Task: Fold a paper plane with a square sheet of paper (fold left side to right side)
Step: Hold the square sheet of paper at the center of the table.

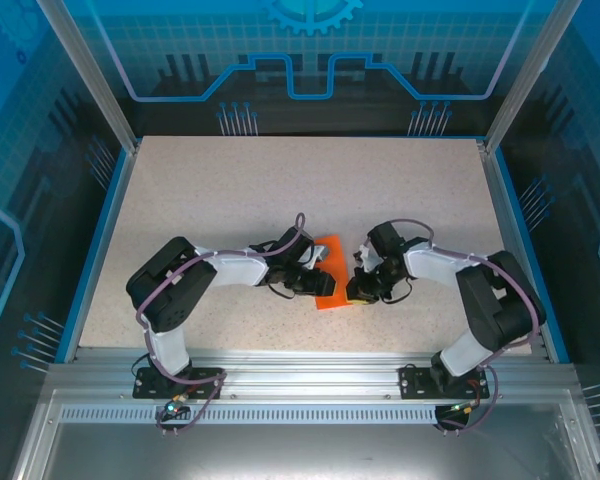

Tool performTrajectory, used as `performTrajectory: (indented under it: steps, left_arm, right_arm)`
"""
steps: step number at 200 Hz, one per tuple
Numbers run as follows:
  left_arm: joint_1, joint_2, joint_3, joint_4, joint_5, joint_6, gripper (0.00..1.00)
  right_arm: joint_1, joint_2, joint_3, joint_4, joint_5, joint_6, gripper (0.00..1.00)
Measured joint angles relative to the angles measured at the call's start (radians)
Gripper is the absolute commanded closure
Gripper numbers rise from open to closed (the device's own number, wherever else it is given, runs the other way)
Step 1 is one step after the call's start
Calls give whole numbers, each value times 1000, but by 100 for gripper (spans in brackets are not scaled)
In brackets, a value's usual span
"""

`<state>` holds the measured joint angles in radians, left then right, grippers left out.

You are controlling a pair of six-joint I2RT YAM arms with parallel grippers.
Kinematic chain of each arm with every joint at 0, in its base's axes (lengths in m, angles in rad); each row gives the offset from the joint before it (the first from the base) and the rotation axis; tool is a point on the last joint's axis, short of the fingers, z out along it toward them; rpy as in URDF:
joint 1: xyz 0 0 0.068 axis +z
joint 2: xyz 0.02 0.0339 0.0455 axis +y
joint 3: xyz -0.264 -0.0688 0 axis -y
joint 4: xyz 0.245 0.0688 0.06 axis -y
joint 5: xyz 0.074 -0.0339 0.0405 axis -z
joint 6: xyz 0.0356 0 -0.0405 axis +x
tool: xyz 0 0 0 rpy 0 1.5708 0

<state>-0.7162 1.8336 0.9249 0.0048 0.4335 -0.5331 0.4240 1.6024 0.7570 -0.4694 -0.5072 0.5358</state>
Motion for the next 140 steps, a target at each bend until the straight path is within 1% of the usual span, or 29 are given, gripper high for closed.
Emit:
performTrajectory:
  steps: [28, 56, 77, 140]
  left_arm:
    - [0, 0, 0, 0, -3, -3, 57]
    - [0, 0, 2, -2, -7, -11, 56]
    - [0, 0, 7, -9, -11, -11, 54]
    - [16, 0, 85, -83, -30, 15, 53]
  right_arm:
    - [8, 69, 11, 38, -18, 18, 90]
    - [16, 86, 35, 33, -5, 18, 90]
    - [16, 92, 48, 10, 10, 10, 90]
    - [11, 93, 57, -21, 32, -28, 90]
